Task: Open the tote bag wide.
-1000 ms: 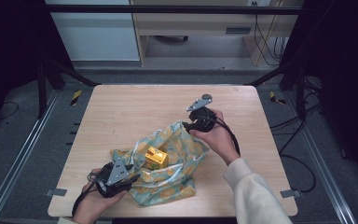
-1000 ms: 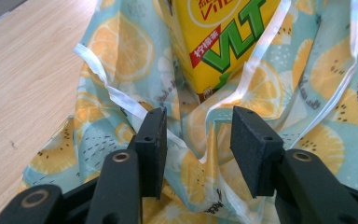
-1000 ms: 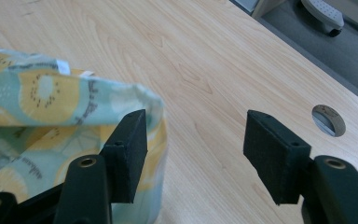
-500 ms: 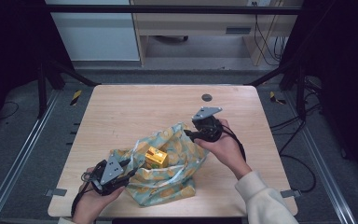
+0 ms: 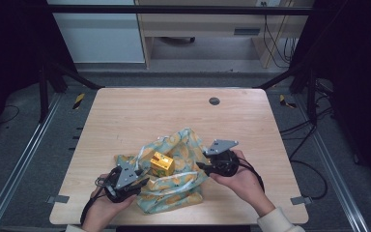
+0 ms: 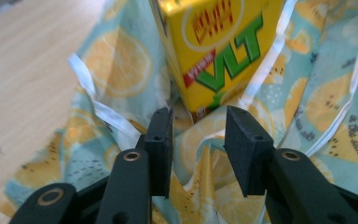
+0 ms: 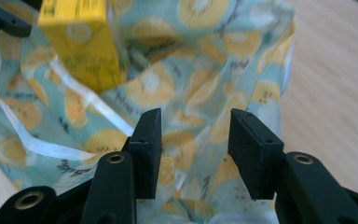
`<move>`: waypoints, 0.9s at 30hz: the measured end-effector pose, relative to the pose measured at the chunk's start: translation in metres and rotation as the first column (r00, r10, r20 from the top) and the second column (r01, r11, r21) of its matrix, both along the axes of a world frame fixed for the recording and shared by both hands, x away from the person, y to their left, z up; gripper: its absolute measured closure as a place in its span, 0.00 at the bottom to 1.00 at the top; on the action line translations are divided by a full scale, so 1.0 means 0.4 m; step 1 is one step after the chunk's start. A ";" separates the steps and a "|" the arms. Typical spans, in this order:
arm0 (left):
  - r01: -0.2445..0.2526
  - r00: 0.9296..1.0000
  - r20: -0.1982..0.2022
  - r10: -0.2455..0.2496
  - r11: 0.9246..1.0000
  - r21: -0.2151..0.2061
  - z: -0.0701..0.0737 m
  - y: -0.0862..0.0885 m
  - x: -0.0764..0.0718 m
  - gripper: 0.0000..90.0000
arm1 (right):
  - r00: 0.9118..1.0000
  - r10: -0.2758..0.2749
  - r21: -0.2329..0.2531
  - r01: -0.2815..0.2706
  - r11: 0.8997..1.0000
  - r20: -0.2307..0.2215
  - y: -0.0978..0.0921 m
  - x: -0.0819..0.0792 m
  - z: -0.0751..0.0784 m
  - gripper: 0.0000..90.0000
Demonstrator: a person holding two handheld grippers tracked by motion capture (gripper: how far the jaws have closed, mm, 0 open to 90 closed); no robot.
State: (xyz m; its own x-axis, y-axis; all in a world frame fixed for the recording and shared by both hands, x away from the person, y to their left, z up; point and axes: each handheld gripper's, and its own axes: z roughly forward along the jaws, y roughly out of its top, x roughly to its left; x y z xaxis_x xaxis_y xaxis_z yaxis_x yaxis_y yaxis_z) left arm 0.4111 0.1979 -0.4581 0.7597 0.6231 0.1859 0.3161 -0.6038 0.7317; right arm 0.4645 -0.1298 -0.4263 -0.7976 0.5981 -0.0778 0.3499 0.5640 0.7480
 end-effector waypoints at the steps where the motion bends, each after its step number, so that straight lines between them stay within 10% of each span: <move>1: 0.005 1.000 -0.014 -0.005 1.000 0.006 -0.006 -0.003 0.001 0.67 | 1.000 0.002 -0.009 -0.002 1.000 -0.008 -0.003 -0.005 -0.014 0.59; 13: 0.015 0.998 -0.062 -0.012 0.998 0.056 -0.039 -0.006 0.004 0.56 | 0.995 -0.098 -0.037 0.096 0.995 -0.029 -0.031 -0.013 -0.112 0.41; 21: 0.035 0.994 -0.108 -0.025 0.995 0.090 -0.056 -0.011 0.008 0.55 | 0.993 -0.067 -0.079 0.060 0.995 -0.093 -0.027 -0.035 -0.144 0.79; 27: 0.059 0.991 -0.124 -0.044 0.991 0.122 -0.059 -0.014 0.006 0.74 | 0.992 -0.038 -0.051 0.032 0.998 -0.118 -0.036 -0.033 -0.142 0.96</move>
